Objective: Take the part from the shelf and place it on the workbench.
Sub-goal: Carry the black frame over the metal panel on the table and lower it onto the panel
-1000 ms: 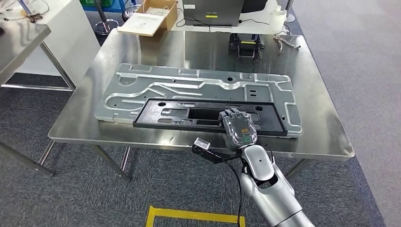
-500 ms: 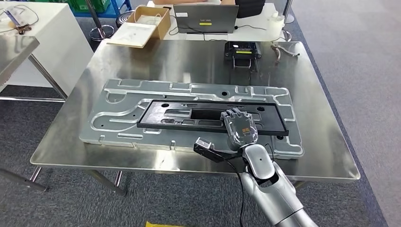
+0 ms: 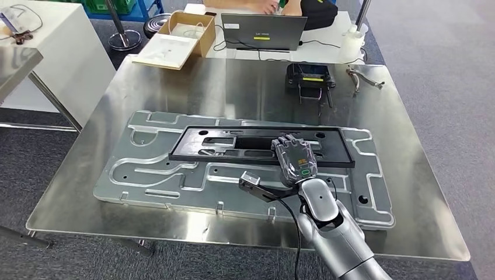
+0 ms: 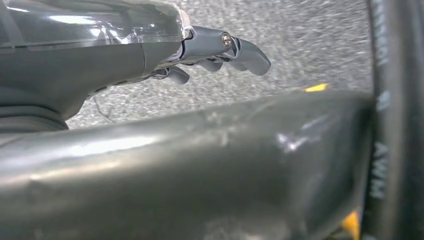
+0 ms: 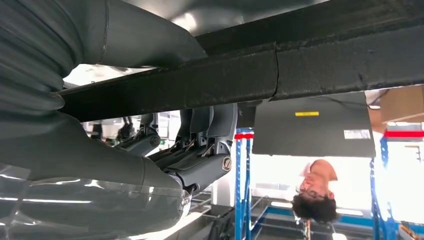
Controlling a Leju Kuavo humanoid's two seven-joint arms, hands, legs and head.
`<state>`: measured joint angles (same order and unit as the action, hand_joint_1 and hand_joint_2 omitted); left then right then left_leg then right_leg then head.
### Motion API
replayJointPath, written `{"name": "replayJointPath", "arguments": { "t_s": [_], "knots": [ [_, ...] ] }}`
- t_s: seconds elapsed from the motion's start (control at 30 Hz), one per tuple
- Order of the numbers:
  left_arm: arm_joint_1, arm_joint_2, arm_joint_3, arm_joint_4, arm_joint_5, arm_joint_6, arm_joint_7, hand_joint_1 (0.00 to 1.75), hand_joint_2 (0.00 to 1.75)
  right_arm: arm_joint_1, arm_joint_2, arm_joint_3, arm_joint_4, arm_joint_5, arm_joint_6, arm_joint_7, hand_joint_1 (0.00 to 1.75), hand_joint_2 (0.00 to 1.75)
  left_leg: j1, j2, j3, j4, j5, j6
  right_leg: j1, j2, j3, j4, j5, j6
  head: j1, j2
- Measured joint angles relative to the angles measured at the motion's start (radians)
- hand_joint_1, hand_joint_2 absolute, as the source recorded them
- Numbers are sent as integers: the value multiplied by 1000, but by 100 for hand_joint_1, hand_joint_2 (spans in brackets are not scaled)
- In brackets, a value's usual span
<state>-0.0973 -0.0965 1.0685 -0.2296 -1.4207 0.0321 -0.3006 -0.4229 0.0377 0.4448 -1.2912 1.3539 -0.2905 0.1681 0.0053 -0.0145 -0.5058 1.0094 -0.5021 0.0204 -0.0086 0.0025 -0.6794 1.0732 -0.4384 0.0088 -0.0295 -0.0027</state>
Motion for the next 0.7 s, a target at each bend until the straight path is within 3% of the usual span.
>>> {"name": "replayJointPath", "arguments": {
  "t_s": [0.03, 0.07, 0.17, 0.23, 0.3, 0.37, 0.4, 0.43, 0.47, 0.53, 0.57, 0.6, 0.7],
  "knots": [
    [-1, 0, 0, 0, 0, 0, 0, 0, 0, 0, -1, 1, 1, 0, 0, 0, 175, 175, -1, -1, 7, -2, -11, -7, 3, -1, 4, -29, 33, -6, 0, 0],
    [-3, 0, 0, 0, 1, 0, 0, 0, 0, 0, -2, 1, 1, 0, 0, 0, 175, 175, -2, -2, 12, -1, -16, -13, 5, 0, 5, -40, 42, -13, 0, 0],
    [-6, -1, 0, 0, 1, 0, 0, 0, 0, -2, -3, 2, -1, 0, 0, 1, 175, 175, -1, 0, 10, 33, -18, -27, 3, 2, 32, -51, 25, -37, 0, 0],
    [-8, -1, 0, 0, 1, 0, 0, 0, 0, -5, -2, 2, -2, 0, 0, 2, 175, 175, 2, 5, -42, 128, -32, -35, 1, 2, 59, -58, 10, -48, 0, 0],
    [-7, -1, 0, 0, 1, 0, 0, 0, 0, -4, -2, 2, -2, 0, 0, 2, 175, 175, 2, 6, -125, 244, -80, -43, 2, 2, 81, -60, -9, -52, 0, 0],
    [-4, 0, 0, 0, 1, 0, 0, 0, 0, 0, -2, 2, 1, 0, 0, 2, 175, 175, 3, 6, -182, 280, -112, -45, 4, 4, 109, -60, -32, -52, 0, 0],
    [-2, 0, 0, 0, 1, 0, 0, 0, 0, 1, -2, 2, 3, 0, 0, 2, 175, 175, 2, 7, -190, 253, -97, -43, 4, 5, 126, -59, -44, -51, -1, 0],
    [-1, 0, 0, 0, 1, 1, 0, 0, 0, 1, -2, 2, 4, 0, 0, 2, 175, 175, 2, 6, -187, 202, -55, -38, 5, 6, 144, -59, -56, -50, 0, 0],
    [1, 1, 0, 0, 0, 4, 0, 0, 0, 1, -2, 2, 6, 0, 0, 2, 175, 175, 0, 6, -180, 138, 13, -30, 6, 6, 160, -58, -70, -47, 0, 0],
    [4, 3, 0, 0, -2, 9, 0, 0, 87, 2, -2, 2, 11, 0, 0, 2, 87, 87, -7, 5, -172, 52, 108, -15, 10, 10, 181, -50, -96, -38, 0, 0],
    [6, 4, 0, 0, -3, 10, 0, 0, 131, 3, -2, 2, 13, -1, 1, 2, 44, 44, -10, 5, -172, 37, 128, -10, 11, 11, 185, -47, -107, -33, 0, 0],
    [5, 4, 0, 0, -3, 11, 1, 0, 175, 3, -2, 2, 14, -2, 1, 3, 0, 0, -11, 4, -173, 39, 123, -7, 12, 13, 187, -45, -114, -27, 0, 0],
    [0, 4, -2, 0, -5, 10, 0, 0, 44, 0, -2, 2, 12, -4, -1, 3, 0, 0, -3, 6, -158, 23, 125, 4, 11, 10, 179, -21, -142, -11, 0, 0]
  ]
}}
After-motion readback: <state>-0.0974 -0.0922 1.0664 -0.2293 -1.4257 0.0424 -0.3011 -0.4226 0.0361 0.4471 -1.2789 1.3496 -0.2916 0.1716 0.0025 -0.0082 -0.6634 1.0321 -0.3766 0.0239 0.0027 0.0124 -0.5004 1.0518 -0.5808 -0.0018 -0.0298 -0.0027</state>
